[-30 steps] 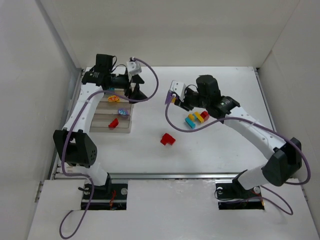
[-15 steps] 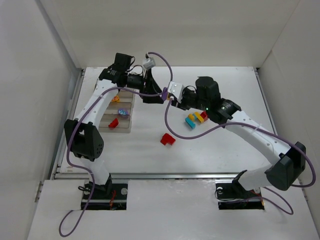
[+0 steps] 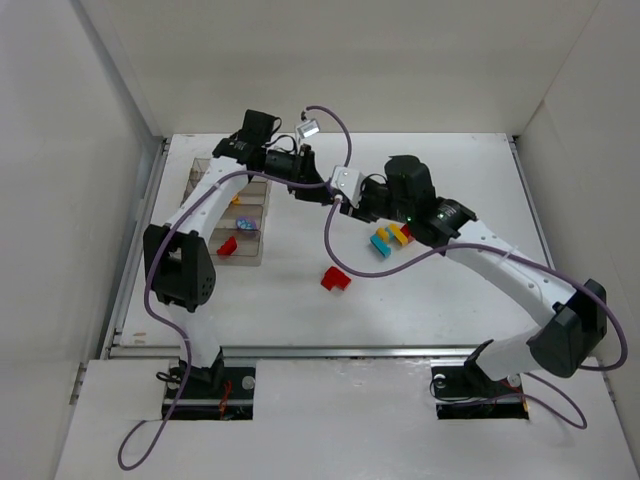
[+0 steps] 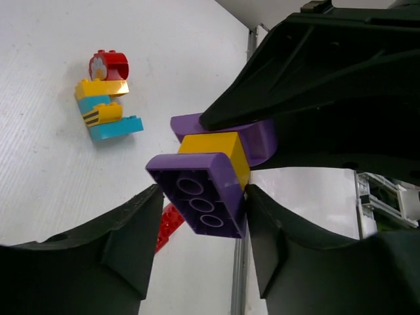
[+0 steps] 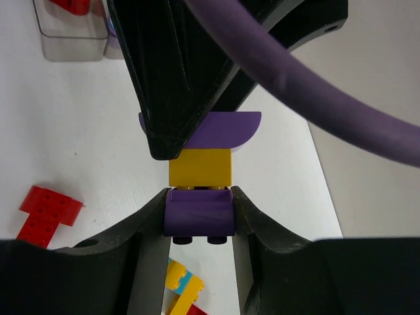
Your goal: Sort the legos into containers by color
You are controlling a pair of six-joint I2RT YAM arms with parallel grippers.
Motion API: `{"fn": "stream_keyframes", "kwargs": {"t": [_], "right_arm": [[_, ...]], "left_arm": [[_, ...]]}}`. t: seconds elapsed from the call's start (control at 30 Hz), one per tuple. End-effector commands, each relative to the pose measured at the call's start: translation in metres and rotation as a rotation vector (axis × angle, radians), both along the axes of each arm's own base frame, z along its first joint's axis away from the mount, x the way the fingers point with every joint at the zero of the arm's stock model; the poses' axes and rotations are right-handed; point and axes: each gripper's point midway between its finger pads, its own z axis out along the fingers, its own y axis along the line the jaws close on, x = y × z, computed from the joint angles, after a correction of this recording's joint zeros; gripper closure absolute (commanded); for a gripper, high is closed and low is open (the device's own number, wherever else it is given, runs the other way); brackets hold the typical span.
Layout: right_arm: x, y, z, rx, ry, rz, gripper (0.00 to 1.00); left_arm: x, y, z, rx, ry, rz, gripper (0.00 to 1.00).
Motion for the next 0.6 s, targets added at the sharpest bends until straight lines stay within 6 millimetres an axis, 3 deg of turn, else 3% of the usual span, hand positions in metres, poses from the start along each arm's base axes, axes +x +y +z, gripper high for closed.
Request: {"fn": "stream_keyframes", "kwargs": {"t": [0.0, 0.07, 0.17, 0.2, 0.4, 0.57], "right_arm": [[0.001, 0.009, 0.034, 0.070, -0.080, 0.019, 1.00], [0.001, 0.009, 0.034, 0.070, -0.080, 0.019, 1.00], [0.001, 0.009, 0.034, 0.070, -0.080, 0.019, 1.00], [0.000, 0.009, 0.029, 0.064, -0.073, 0.019, 1.00], [0.005, 0.000, 0.024, 0.038, -0.083, -0.029, 1.00], [0.007, -0.010, -0.017, -0.038, -0.036, -0.067, 1.00]], "left_arm": [[0.003, 0.000, 0.011, -0.004, -0.039, 0.003, 0.53], [0.002, -0.001, 0.010, -0.018, -0.025, -0.012, 0.72], [0.002, -0.001, 0.014, -0.027, -0.032, -0.018, 0.87], [0.004, 0.002, 0.014, -0.027, -0.032, -0.009, 0.98], [0.002, 0.009, 0.022, -0.042, -0.049, -0.008, 1.00], [0.007, 0.025, 0.027, -0.040, -0.081, 0.023, 1.00]]}}
